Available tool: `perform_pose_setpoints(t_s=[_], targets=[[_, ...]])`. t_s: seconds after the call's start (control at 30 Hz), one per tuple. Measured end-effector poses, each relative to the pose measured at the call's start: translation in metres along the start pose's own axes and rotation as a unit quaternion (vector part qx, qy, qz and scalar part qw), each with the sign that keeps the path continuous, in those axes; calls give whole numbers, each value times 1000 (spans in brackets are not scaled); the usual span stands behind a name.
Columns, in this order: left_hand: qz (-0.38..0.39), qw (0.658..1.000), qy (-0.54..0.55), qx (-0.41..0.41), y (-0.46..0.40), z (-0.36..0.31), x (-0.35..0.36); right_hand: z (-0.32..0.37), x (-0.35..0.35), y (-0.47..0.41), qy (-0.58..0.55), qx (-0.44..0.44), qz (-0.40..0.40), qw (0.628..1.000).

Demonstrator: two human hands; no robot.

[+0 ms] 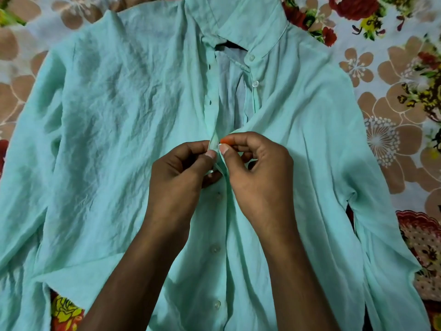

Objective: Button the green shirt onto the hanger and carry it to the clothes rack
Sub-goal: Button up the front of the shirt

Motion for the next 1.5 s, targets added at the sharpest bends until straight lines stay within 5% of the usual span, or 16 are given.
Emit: perform_pose_setpoints(t_s=[0.73, 1.23, 1.37, 1.5], targets=[[25, 999, -6, -19, -12, 2, -3, -8, 1, -5, -68, 29, 19, 997], [47, 996, -75, -25, -23, 1, -4, -6, 7, -4, -5, -66, -10, 998], [59, 993, -94, -45, -23, 6, -1, -13, 9, -4, 122, -38, -7, 992], [-20, 966, -239, 96, -30, -5, 0, -3, -6, -16, 239, -115, -85, 960]])
Point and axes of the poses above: each hand's wrist, its own y-axis away from the middle knuckle, its own x-axis out of the palm, z = x × y, the point moved 3 cm from there along -y, towards the middle knuckle, and after that the axes turned 6 degrees about x, right-handed, at the moved point
